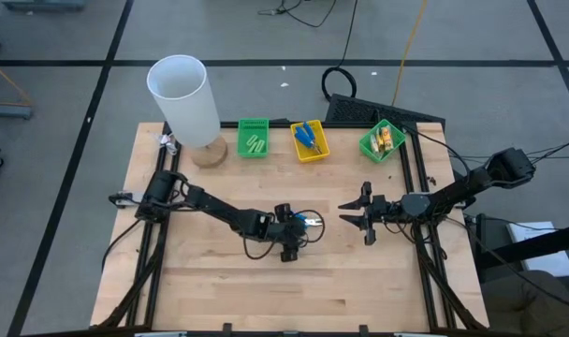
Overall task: Pick & Place School Supplies
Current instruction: Put the blue puncher into the yellow bin
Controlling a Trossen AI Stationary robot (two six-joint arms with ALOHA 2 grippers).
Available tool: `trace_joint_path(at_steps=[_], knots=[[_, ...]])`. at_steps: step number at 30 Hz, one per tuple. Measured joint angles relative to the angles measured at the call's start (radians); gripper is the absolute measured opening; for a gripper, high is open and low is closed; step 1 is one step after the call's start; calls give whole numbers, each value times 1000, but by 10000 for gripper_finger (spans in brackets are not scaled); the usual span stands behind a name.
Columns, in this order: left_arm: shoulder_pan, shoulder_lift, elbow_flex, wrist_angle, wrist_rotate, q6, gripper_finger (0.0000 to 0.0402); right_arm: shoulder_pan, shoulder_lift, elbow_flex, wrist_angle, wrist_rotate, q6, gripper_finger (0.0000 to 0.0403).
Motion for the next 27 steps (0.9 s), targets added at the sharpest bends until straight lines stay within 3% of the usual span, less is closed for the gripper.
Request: trace_joint_path(at_steps=[6, 16, 27], knots=[[13, 2, 0, -23, 97, -7, 288, 0, 0, 0, -9, 0, 0, 114], [11, 3, 1, -40, 120, -20, 136, 0, 0, 0, -7, -1, 0, 114], [12, 3, 0, -43, 112, -40, 55, 0, 0, 0, -7, -1, 0, 114]])
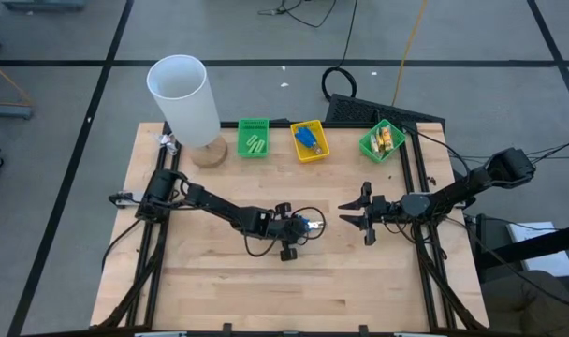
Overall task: Pick & Place School Supplies
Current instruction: Put the blue puncher into the yellow bin
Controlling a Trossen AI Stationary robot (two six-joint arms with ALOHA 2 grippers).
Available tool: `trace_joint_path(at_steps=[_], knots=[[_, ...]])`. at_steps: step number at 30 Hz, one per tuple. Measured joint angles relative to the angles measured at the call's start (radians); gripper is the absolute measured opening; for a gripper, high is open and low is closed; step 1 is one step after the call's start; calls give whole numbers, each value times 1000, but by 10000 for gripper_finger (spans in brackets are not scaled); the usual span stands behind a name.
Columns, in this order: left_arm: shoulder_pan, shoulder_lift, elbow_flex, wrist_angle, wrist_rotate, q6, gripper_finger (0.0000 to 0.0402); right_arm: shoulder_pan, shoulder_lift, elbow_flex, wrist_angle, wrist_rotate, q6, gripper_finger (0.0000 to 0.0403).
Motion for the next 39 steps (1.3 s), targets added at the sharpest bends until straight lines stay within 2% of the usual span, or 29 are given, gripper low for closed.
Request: trace_joint_path(at_steps=[4, 9, 13, 26, 39], knots=[[0, 0, 0, 0, 1, 9, 47, 0, 0, 0, 0, 0, 0, 114], [-3, -10, 6, -14, -9, 46, 60, 0, 0, 0, 0, 0, 0, 114], [-6, -58, 5, -46, -10, 70, 45, 0, 0, 0, -3, 0, 0, 114], [-8, -200, 6, -176, -146, 78, 49, 0, 0, 0, 0, -1, 0, 114], [24, -246, 8, -174, -261, 27, 43, 0, 0, 0, 0, 0, 0, 114]])
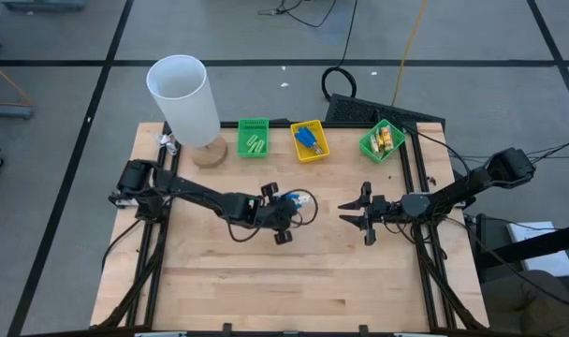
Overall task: Pick & Place School Supplies
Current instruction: Put the blue puncher into the yellow bin
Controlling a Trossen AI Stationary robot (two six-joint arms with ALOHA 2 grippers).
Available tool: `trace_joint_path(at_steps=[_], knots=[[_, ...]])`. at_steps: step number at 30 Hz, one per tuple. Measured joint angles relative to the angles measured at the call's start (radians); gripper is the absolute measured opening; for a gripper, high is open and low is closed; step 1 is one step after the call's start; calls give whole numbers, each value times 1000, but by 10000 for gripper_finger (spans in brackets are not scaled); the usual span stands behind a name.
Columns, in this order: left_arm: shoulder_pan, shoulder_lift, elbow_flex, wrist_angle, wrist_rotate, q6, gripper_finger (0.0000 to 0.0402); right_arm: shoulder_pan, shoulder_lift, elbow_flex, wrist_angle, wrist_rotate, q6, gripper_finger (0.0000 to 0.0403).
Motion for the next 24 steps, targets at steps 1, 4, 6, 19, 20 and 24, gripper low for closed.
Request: trace_joint_path(at_steps=[1, 4, 6, 19, 20, 24], knots=[[6, 0, 0, 1, -13, -11, 43, 0, 0, 0, 2, 0, 0, 114], [29, 0, 0, 4, -26, -36, 43, 0, 0, 0, 1, 0, 0, 114], [44, 0, 0, 16, -26, -37, 43, 0, 0, 0, 8, 0, 0, 114], [130, 0, 1, 96, -42, -38, 43, 0, 0, 0, 7, 0, 0, 114], [132, 0, 1, 97, -42, -38, 43, 0, 0, 0, 7, 0, 0, 114], [147, 0, 1, 125, -58, -38, 43, 0, 0, 0, 7, 0, 0, 114]])
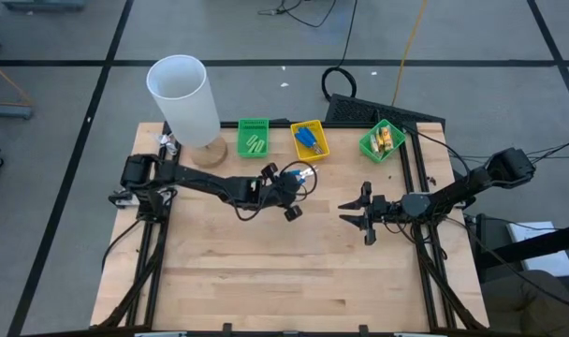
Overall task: Pick & Place School Supplies
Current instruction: Put the blue puncher into the yellow bin
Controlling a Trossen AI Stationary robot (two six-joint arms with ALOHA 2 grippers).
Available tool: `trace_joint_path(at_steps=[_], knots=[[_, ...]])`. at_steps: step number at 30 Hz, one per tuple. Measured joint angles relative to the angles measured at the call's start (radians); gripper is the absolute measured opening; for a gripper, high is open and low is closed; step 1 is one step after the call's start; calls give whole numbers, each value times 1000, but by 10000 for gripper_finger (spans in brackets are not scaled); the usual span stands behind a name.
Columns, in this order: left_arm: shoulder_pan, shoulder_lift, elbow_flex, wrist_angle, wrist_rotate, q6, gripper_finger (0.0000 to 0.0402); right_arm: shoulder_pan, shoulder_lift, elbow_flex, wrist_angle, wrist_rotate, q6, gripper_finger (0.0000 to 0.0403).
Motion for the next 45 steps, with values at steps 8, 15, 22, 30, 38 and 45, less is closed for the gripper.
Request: trace_joint_path(at_steps=[8, 15, 22, 30, 38, 45], knots=[[56, -31, 0, 62, -27, -32, 43, 0, 0, 0, 1, 0, 21, 114], [129, -36, 0, 190, -39, -73, 43, 0, 0, 0, -2, 0, 19, 114], [219, 10, 0, 408, 37, -124, 43, 0, 0, 0, 1, 3, 19, 114], [315, 133, 1, 689, 204, -314, 43, -2, 0, 1, 11, 26, 26, 114], [357, 184, 6, 718, 201, -388, 43, -3, 0, 0, 8, 32, 26, 114], [352, 190, 6, 697, 168, -365, 43, -3, 0, 0, 8, 32, 26, 114]])
